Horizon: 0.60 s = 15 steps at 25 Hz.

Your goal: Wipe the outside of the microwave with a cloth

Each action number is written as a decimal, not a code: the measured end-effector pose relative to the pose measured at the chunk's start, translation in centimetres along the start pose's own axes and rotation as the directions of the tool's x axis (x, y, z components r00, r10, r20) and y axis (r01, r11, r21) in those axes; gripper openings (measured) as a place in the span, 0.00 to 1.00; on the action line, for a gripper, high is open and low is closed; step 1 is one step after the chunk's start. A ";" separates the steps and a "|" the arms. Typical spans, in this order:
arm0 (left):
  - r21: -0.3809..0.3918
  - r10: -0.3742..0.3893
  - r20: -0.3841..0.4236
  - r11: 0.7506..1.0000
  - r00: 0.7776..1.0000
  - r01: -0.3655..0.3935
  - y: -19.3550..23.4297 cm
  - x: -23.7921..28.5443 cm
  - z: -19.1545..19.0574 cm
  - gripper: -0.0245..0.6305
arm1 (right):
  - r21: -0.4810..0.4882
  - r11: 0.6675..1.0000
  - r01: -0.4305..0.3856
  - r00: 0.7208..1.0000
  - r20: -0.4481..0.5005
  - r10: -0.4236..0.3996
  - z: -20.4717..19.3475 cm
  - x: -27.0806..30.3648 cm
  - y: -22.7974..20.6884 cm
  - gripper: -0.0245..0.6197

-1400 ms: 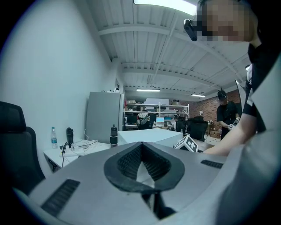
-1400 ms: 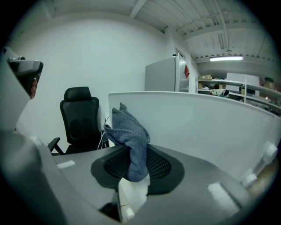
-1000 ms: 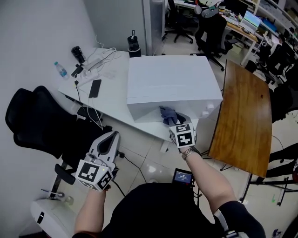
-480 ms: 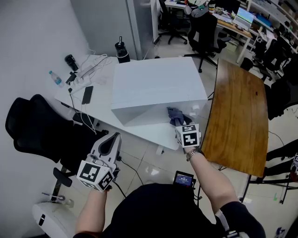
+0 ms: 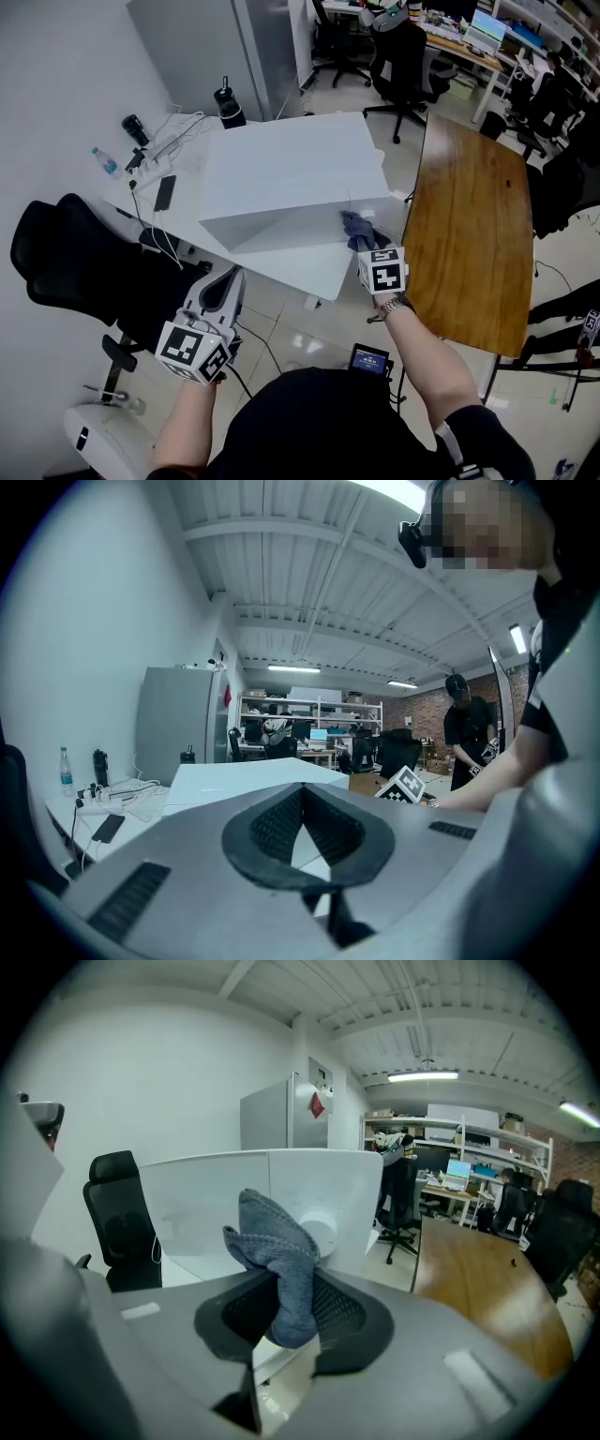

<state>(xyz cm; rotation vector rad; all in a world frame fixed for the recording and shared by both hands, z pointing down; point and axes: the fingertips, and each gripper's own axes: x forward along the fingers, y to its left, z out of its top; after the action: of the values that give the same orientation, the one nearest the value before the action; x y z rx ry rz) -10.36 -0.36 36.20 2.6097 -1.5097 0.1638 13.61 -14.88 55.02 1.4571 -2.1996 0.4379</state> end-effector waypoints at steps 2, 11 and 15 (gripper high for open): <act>0.003 -0.001 -0.003 1.000 1.000 0.001 -1.0 0.4 0.1 0.04 | -0.010 1.000 -0.004 1.000 0.002 0.004 0.0 -0.4 -0.6 0.19; 0.004 0.000 0.003 1.000 1.000 0.000 -4.7 1.7 0.6 0.04 | -0.012 1.000 -0.007 1.000 0.002 0.007 -0.3 -2.4 -3.8 0.19; 0.011 -0.020 0.003 1.000 1.000 0.020 -6.8 2.9 0.6 0.04 | -0.015 1.000 -0.008 1.000 0.023 0.009 0.6 -3.8 -5.2 0.19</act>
<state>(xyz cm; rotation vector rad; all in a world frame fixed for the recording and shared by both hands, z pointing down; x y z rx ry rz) -3.00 0.38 35.72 2.6333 -1.4876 0.1662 19.56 -14.21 52.50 1.4523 -2.2234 0.4079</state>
